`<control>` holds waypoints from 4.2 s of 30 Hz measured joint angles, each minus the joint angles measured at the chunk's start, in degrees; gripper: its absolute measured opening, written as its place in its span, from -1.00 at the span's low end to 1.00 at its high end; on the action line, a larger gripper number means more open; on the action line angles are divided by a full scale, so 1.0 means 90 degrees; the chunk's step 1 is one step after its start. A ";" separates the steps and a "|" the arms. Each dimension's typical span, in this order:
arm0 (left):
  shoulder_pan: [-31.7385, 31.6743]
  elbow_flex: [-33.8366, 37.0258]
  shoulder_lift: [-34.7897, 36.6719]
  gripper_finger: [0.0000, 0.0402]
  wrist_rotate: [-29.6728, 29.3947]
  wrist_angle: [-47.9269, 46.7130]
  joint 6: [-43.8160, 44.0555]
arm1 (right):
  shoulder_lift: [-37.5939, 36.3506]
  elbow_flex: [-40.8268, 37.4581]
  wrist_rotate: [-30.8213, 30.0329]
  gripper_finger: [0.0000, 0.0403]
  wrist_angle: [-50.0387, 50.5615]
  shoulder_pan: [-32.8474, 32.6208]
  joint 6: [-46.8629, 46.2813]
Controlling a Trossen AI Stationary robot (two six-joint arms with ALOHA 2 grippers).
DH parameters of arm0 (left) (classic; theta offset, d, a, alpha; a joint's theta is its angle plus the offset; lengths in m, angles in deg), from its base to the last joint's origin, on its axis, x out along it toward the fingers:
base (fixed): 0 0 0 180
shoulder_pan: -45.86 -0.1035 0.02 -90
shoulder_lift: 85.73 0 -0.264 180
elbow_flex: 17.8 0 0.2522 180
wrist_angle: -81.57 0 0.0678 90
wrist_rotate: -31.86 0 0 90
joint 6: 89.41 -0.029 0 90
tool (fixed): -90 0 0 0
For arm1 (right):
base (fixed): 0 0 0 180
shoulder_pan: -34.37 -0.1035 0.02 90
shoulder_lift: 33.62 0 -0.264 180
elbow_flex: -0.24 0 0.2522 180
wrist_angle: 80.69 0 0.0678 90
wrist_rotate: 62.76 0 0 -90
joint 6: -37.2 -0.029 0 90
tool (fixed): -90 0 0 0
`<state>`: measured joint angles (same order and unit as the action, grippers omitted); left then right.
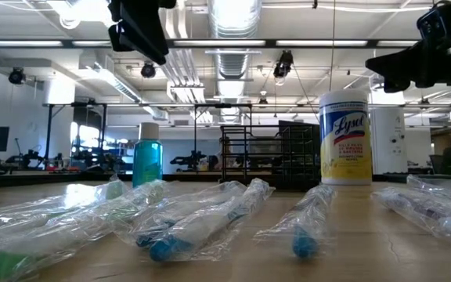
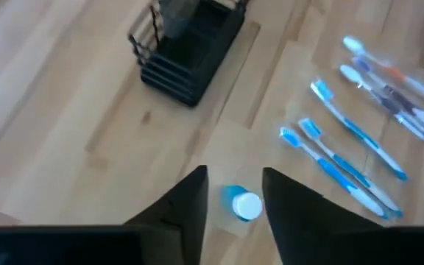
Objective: Pick & Place toothbrushing station
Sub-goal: Put the left blue mouthwash into the wire organizer
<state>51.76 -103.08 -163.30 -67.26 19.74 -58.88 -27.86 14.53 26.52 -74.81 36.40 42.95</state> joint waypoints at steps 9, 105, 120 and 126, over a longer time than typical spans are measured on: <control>0.0363 -0.0515 -0.0916 -0.15 0.0004 -0.0752 0.0847 | 0.0005 0.0000 -0.0004 -0.96 0.0055 0.0000 -0.0131; 0.0519 -0.1403 -0.2682 -0.51 0.0370 -0.1321 0.0445 | 0.0005 0.0000 0.0029 -0.96 0.0354 0.0000 -0.0575; 0.0531 -0.0109 -0.0065 -0.51 0.0062 -0.0146 -0.0684 | 0.0019 0.0000 0.0027 -0.96 0.0380 0.0001 -0.0589; 0.0534 0.1559 0.1426 -0.51 0.0278 0.0945 -0.0768 | 0.0019 0.0000 0.0027 -0.96 0.0379 0.0002 -0.0570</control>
<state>56.56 -89.04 -150.47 -64.76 28.24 -65.79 -27.69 14.53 26.77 -71.40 36.42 37.82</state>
